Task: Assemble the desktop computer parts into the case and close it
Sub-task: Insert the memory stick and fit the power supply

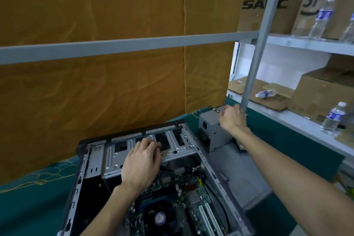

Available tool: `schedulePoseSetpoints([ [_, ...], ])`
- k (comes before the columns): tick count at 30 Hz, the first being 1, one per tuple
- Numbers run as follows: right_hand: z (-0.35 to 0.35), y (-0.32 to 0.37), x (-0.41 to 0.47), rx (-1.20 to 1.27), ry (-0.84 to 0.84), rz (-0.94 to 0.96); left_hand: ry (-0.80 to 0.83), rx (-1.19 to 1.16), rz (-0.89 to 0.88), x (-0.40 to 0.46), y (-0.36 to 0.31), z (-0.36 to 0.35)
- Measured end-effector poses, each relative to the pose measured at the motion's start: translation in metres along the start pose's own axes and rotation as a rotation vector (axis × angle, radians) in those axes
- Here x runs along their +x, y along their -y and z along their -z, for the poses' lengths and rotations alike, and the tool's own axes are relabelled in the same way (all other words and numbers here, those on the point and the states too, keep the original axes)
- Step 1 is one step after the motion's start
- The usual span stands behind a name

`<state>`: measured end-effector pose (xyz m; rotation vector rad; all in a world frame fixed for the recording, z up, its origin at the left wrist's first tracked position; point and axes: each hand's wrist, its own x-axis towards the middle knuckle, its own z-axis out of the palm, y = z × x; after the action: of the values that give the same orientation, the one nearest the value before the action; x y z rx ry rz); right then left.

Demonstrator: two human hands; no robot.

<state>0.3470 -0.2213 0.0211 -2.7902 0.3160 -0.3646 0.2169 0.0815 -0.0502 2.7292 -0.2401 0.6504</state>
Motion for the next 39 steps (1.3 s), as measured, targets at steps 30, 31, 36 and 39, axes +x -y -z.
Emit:
schedulePoseSetpoints([
  [30, 0.016, 0.1, -0.147, 1.049, 0.567, 0.269, -0.188, -1.224, 0.52, 0.014, -0.017, 0.069],
  [31, 0.012, 0.105, -0.153, 1.01, 0.641, 0.313, -0.198, -1.193, 0.497, 0.009, -0.015, 0.073],
  [36, -0.006, 0.125, -0.169, 0.954, 0.793, 0.445, -0.16, -1.093, 0.465, -0.014, 0.005, 0.08],
  [39, -0.013, 0.136, -0.173, 0.937, 0.743, 0.496, -0.192, -1.077, 0.491, -0.022, 0.013, 0.083],
])
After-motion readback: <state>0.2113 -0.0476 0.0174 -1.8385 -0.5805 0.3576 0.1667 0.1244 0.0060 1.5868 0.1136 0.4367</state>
